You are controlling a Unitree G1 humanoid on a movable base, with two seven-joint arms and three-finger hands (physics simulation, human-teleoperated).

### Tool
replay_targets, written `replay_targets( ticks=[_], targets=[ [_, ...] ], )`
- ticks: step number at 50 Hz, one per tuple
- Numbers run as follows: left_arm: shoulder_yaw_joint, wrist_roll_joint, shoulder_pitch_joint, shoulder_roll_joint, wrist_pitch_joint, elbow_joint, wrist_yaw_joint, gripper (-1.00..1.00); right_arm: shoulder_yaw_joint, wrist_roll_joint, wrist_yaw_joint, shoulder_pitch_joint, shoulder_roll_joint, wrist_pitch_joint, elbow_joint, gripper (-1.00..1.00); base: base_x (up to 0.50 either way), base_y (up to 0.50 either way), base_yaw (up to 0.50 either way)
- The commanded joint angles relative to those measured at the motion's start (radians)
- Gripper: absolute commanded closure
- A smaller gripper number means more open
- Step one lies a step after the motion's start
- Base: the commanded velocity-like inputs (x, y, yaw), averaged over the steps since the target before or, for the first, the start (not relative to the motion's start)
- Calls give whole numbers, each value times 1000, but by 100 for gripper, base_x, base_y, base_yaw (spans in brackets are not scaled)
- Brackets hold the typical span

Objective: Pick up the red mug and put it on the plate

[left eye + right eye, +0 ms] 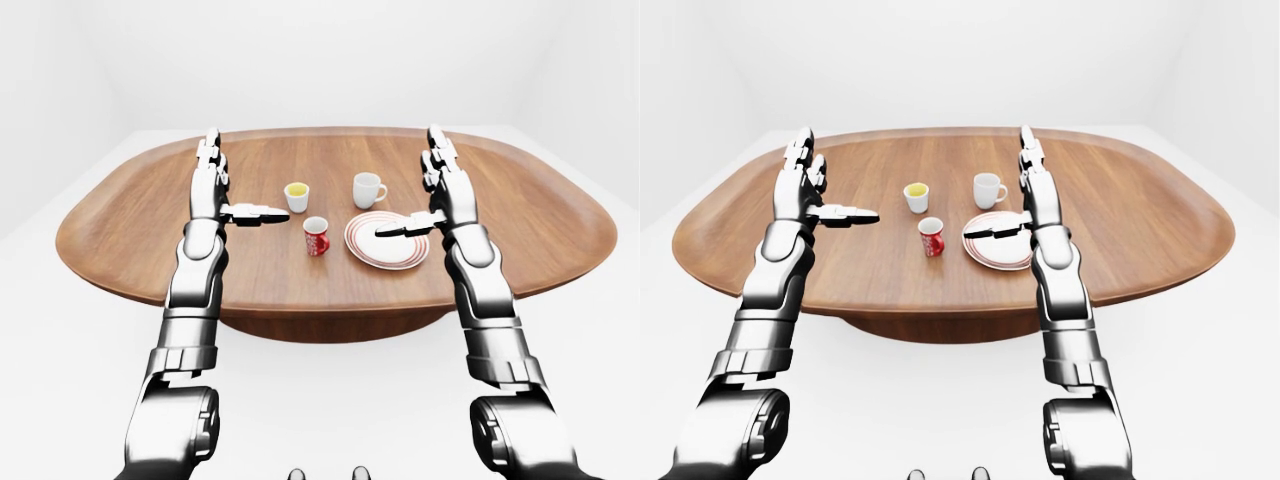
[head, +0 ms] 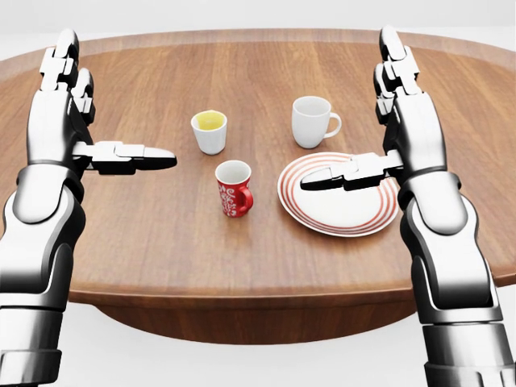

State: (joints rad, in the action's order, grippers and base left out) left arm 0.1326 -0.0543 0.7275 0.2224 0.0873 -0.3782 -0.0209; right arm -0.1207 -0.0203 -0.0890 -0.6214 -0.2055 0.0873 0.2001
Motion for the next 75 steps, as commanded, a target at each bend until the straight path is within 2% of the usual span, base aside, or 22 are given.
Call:
replay_targets(
  ticks=[1,75],
  targets=[
    [0,2,3,0,0,0,-1,-100,4,-8,-7,-10,1,0,19,-100,25,0,0],
    [4,8,9,7,0,39,-4,-100,5,-29,-37,7,1,0,-29,-100,29,0,0]
  ],
)
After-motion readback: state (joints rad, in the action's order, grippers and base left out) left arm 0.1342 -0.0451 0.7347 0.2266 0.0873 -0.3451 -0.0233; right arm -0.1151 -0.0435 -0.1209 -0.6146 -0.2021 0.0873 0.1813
